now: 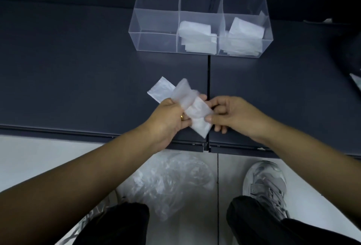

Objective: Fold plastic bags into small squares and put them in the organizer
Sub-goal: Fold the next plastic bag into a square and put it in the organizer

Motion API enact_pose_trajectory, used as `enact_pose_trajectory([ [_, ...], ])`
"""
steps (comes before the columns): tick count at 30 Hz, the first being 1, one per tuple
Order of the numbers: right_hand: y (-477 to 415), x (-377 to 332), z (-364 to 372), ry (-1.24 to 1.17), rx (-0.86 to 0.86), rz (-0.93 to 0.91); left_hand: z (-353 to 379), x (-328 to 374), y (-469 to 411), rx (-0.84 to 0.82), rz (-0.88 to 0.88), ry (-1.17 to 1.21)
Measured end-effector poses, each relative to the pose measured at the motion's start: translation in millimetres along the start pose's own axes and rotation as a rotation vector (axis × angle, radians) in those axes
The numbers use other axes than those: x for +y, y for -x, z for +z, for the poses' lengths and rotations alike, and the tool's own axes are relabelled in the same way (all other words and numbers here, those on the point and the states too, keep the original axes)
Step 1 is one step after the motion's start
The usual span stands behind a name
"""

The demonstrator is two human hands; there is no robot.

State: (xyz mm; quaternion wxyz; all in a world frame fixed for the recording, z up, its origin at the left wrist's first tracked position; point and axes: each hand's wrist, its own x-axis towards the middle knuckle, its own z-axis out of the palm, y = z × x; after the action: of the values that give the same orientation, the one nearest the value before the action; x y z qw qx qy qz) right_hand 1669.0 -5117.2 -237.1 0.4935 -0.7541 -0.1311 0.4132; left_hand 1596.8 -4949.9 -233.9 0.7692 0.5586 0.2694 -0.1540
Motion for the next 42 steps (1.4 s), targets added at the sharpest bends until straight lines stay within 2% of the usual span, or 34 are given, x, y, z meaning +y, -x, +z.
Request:
enact_pose_trajectory([
  [2, -3.5, 4.6, 1.9, 0.052, 0.105, 0.016, -8.8, 0.6, -6.6, 0.026, 0.005, 0.044],
  [4, -5.0, 6.9, 3.6, 0.062, 0.155, 0.031, -22.5, 4.2, -15.1, 0.125, 0.014, 0.047],
  [8, -7.4, 6.3, 4.9, 0.041, 0.195, 0.079, -49.7, 16.4, -31.5, 0.332, 0.073, -0.062],
  [11, -12.2, 4.3, 3.6, 0.004, 0.206, 0.124, -65.4, 24.6, -38.7, 0.422, 0.173, -0.126],
  [13, -15.2, 2.6, 2.4, -0.018, 0.211, 0.158, -69.8, 24.5, -37.2, 0.481, 0.285, -0.189],
  [15, -17.8, 1.1, 2.2, -0.022, 0.22, 0.18, -66.1, 18.7, -26.3, 0.571, 0.547, -0.536],
  [16, -19.0, 0.6, 2.7, -0.019, 0.227, 0.189, -59.4, 12.9, -18.2, 0.565, 0.71, -0.759],
  [18, -21.5, -0.9, 4.2, -0.007, 0.246, 0.202, -40.4, -5.1, -4.9, 0.402, 0.929, -1.089],
  [19, -22.3, -1.9, 4.8, 0.004, 0.253, 0.206, -30.3, -15.9, 0.6, 0.28, 0.951, -1.195],
  [21, -22.6, -4.6, 5.7, 0.027, 0.258, 0.212, -15.9, -35.2, 8.1, 0.067, 0.878, -1.349],
  [23, -21.2, -8.2, 6.6, 0.028, 0.253, 0.224, -13.3, -47.9, 8.8, -0.012, 0.787, -1.428],
  [25, -18.3, -13.8, 7.2, 0.001, 0.241, 0.251, -16.5, -51.3, 6.9, 0.017, 0.758, -1.418],
  [28, -11.0, -26.8, 4.0, -0.139, 0.188, 0.291, -15.0, -50.1, 5.0, 0.126, 0.825, -1.325],
  [31, -0.8, -39.7, -6.6, -0.215, 0.137, 0.233, -14.9, -45.2, 6.0, 0.252, 0.878, -1.212],
  [34, 2.7, -41.4, -19.9, -0.074, 0.173, 0.018, -22.1, -36.2, 6.4, 0.306, 0.777, -1.035],
  [36, -1.6, -37.3, -21.3, 0.006, 0.117, -0.094, -27.3, -30.9, 3.5, 0.274, 0.669, -0.894],
  [39, -16.8, -24.3, -5.1, 0.008, -0.028, -0.088, -29.1, -23.3, -0.7, 0.223, 0.544, -0.703],
  [42, -32.2, -15.2, 12.3, -0.013, 0.01, -0.097, -28.8, -17.1, -5.0, 0.248, 0.495, -0.601],
])
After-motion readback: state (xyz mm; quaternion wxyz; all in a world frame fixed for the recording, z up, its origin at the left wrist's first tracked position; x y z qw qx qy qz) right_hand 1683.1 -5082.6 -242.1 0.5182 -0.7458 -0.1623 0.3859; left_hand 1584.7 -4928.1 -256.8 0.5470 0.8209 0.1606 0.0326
